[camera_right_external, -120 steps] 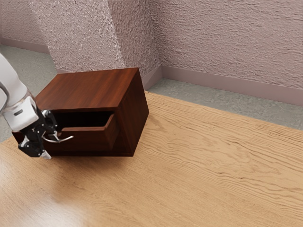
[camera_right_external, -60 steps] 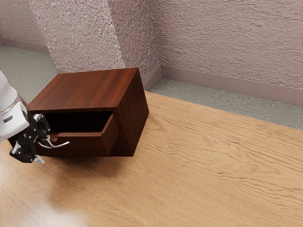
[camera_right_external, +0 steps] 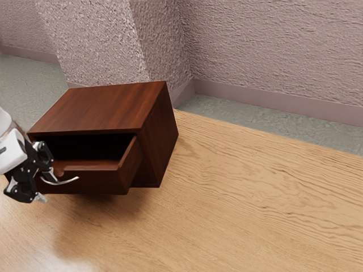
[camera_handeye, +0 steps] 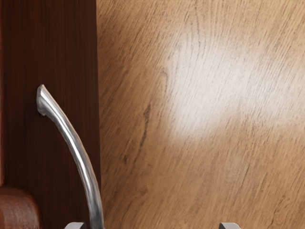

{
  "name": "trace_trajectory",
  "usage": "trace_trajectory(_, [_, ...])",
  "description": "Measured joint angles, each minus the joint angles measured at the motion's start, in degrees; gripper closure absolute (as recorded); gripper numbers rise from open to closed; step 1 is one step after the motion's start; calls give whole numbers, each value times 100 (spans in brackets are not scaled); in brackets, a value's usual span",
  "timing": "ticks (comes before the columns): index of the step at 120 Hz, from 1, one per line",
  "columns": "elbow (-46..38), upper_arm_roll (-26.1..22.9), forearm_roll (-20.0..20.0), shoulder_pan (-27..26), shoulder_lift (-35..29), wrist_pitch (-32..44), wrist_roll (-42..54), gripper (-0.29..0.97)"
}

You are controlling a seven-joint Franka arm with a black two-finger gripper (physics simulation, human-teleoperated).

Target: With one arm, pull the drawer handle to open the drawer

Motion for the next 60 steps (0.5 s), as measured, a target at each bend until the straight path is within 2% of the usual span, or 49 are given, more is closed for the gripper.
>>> trace_trajectory(60, [-479,-291,-1,220,-667,-57,-154,30])
